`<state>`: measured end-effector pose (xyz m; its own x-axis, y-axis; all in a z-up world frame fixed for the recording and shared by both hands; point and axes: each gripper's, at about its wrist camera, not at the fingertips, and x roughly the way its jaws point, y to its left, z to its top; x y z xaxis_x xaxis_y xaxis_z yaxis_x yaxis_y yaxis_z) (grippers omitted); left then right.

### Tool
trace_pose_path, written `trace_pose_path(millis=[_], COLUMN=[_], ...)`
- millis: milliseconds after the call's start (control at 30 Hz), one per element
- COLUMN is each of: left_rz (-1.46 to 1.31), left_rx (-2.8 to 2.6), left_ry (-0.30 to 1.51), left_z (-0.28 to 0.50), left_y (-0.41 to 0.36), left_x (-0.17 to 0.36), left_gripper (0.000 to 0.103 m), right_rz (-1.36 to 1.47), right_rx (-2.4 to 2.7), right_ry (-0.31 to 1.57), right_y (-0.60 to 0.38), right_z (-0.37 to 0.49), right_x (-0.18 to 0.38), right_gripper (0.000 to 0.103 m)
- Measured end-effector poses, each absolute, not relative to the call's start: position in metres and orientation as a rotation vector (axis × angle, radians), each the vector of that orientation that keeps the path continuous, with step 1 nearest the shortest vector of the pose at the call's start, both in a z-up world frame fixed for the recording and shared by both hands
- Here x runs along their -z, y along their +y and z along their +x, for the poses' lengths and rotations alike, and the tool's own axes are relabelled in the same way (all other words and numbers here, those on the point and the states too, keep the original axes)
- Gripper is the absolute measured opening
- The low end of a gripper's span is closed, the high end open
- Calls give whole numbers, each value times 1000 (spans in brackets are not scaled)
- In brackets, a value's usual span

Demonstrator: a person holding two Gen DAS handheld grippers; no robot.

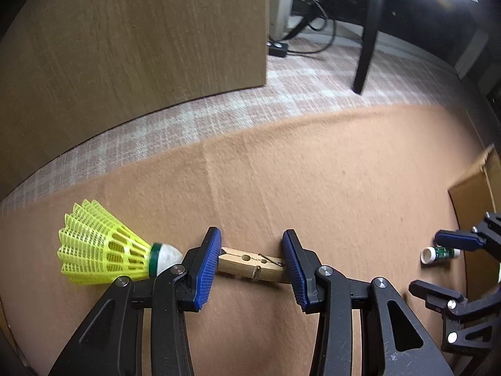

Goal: Organize objects
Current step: 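Grasp the wooden clothespin with the left gripper while the right approaches the glue stick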

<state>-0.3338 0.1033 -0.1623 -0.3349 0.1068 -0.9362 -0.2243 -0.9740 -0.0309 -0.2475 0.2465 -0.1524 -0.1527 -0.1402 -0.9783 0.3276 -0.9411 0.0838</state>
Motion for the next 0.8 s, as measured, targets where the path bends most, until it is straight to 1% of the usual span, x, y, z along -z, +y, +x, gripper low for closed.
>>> trace_pose_path(millis=[100, 200, 333, 533, 800], left_rz=[-1669, -1663, -1645, -1605, -1588], left_rx=[-2376, -2361, -2338, -2300, -2273], left_ry=[158, 163, 226, 270, 272], left_z=[-325, -315, -293, -245, -189], left_y=[103, 103, 108, 105, 91], left_x=[162, 163, 163, 164, 158], left_gripper=[44, 44, 44, 44, 44], right_rz=[1826, 1835, 1826, 1813, 1763], right_rx=[2123, 2066, 2053, 2035, 1984], right_ry=[146, 14, -42, -107, -332], right_y=[249, 254, 257, 257, 264], right_z=[-242, -233, -215, -182, -140], right_x=[153, 153, 154, 153, 148], right_gripper=[53, 53, 54, 54, 53])
